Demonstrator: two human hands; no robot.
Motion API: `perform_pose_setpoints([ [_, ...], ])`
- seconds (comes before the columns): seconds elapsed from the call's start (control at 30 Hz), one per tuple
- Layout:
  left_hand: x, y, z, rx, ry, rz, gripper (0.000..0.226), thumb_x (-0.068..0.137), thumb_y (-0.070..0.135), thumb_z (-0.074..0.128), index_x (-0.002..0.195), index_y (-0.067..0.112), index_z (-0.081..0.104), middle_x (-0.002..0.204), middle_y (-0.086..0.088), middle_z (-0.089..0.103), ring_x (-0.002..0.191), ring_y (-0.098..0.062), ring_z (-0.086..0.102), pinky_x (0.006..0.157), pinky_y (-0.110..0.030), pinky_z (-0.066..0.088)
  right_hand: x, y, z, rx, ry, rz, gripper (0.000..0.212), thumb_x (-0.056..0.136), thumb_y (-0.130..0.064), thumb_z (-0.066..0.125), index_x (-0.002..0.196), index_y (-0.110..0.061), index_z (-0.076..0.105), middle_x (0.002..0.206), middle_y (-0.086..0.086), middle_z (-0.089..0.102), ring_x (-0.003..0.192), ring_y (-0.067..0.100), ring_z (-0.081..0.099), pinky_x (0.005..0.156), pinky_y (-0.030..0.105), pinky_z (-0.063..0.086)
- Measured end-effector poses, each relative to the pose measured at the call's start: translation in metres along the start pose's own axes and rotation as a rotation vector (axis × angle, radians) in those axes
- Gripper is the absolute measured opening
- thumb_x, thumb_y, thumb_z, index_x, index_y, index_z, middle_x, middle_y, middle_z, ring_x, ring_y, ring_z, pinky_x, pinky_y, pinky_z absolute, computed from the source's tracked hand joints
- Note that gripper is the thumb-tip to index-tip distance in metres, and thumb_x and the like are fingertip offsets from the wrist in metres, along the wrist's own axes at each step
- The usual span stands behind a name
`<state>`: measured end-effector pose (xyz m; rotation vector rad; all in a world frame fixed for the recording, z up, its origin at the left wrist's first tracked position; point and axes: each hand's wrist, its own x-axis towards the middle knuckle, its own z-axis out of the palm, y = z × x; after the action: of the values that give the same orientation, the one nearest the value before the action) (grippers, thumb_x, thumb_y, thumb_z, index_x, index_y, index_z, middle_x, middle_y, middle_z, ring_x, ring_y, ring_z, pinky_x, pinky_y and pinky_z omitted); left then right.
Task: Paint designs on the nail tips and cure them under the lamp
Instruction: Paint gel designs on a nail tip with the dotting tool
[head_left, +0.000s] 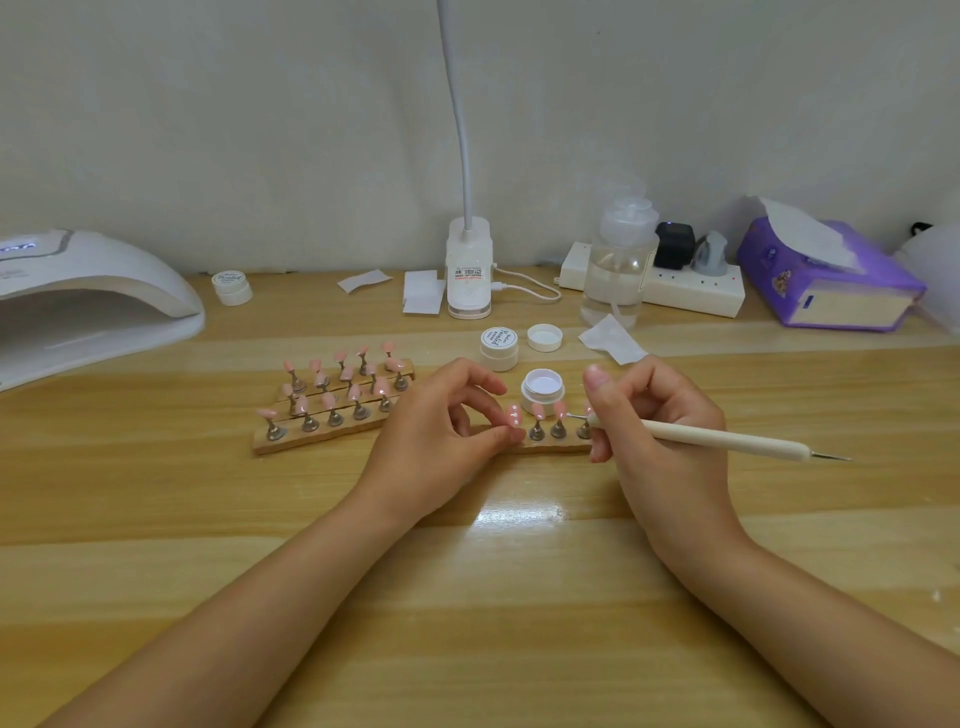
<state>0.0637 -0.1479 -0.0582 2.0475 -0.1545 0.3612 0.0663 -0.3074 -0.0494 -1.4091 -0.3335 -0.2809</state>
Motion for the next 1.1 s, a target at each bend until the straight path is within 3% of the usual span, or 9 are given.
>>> perform_pose_setpoints([
  [0.37, -0.001, 0.001, 0.001, 0.045, 0.006, 0.001, 0.034, 0.067, 0.015, 0.079, 0.083, 0.033, 0.054, 0.067, 0.026, 0.062, 0.055, -0.003, 0.047, 0.057, -0.014, 0.04, 0.0, -0.001, 0.0, 0.009, -0.018, 0.0, 0.028, 0.075, -0.03, 0.062, 0.058, -0.014, 0.045, 0.047, -0.006, 0.053, 0.041, 0.001, 0.045, 0.044, 0.013, 0.04],
  [0.57, -0.003, 0.002, 0.001, 0.097, -0.003, 0.019, 0.033, 0.069, 0.02, 0.078, 0.085, 0.036, 0.054, 0.072, 0.013, 0.061, 0.068, -0.005, 0.052, 0.064, -0.013, 0.04, 0.001, -0.001, -0.001, 0.016, 0.013, 0.017, 0.029, 0.074, -0.031, 0.062, 0.058, -0.014, 0.045, 0.046, -0.004, 0.051, 0.041, 0.004, 0.044, 0.045, 0.014, 0.039],
  [0.7, 0.0, 0.004, 0.0, 0.119, -0.069, -0.002, 0.028, 0.069, 0.025, 0.076, 0.081, 0.038, 0.055, 0.073, 0.016, 0.057, 0.07, -0.002, 0.049, 0.068, -0.018, 0.04, 0.003, 0.001, -0.002, 0.02, 0.037, 0.041, 0.03, 0.072, -0.034, 0.062, 0.058, -0.014, 0.044, 0.042, -0.007, 0.049, 0.04, 0.005, 0.043, 0.045, 0.014, 0.038],
  [0.9, 0.011, 0.01, 0.004, 0.156, -0.177, -0.058, 0.019, 0.067, 0.033, 0.077, 0.07, 0.038, 0.058, 0.065, 0.014, 0.051, 0.066, 0.003, 0.046, 0.064, -0.018, 0.039, 0.005, 0.002, -0.003, 0.028, 0.059, 0.057, 0.03, 0.069, -0.036, 0.062, 0.057, -0.016, 0.044, 0.041, -0.006, 0.047, 0.039, 0.004, 0.043, 0.045, 0.013, 0.039],
  [1.1, 0.012, 0.013, 0.008, 0.132, -0.171, -0.046, 0.025, 0.071, 0.02, 0.076, 0.063, 0.032, 0.057, 0.055, 0.012, 0.045, 0.058, 0.002, 0.043, 0.057, -0.014, 0.033, 0.006, 0.003, -0.004, 0.039, 0.056, 0.067, 0.029, 0.068, -0.037, 0.063, 0.056, -0.018, 0.045, 0.041, -0.007, 0.048, 0.039, 0.003, 0.044, 0.044, 0.013, 0.039],
])
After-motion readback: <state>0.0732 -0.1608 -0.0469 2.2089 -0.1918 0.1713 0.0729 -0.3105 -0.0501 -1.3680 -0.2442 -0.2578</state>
